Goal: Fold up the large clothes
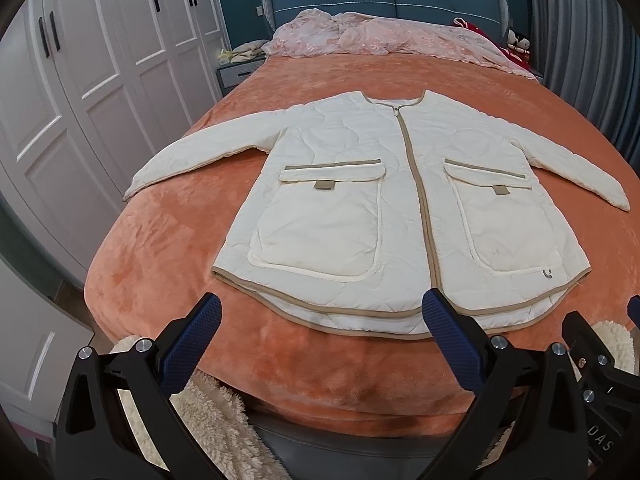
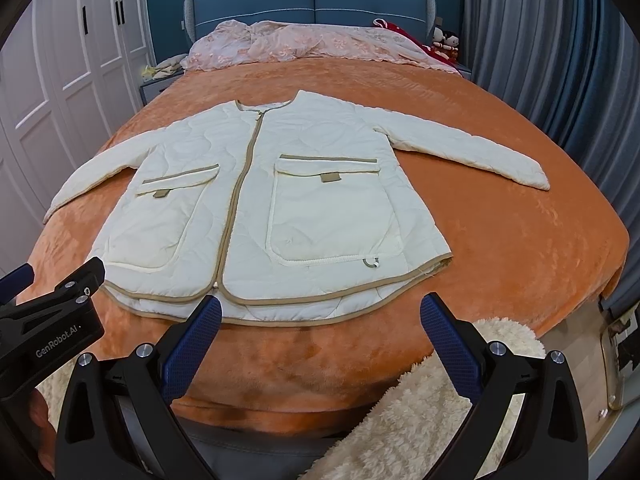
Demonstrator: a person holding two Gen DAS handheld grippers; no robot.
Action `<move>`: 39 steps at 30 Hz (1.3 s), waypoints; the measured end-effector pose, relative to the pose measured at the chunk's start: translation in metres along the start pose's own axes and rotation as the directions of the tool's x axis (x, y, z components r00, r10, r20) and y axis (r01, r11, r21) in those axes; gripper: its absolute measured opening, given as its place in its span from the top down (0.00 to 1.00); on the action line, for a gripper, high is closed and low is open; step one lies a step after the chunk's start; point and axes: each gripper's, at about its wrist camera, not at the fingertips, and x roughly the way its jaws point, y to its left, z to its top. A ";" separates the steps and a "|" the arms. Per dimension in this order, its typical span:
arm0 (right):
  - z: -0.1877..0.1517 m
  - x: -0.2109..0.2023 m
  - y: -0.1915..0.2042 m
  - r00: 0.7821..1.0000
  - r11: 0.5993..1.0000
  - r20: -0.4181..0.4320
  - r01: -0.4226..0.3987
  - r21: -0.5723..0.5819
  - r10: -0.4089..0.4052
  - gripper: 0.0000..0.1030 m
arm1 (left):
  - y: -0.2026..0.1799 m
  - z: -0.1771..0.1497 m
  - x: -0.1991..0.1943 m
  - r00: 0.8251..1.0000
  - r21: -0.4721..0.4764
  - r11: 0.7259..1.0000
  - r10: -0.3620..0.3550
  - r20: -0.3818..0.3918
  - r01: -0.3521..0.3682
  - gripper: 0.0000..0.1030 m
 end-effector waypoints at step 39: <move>0.000 0.000 -0.001 1.000 1.000 0.003 -0.007 0.003 0.007 0.05 | 0.007 -0.004 0.001 1.000 -0.007 1.000 0.015 0.001 -0.015 0.05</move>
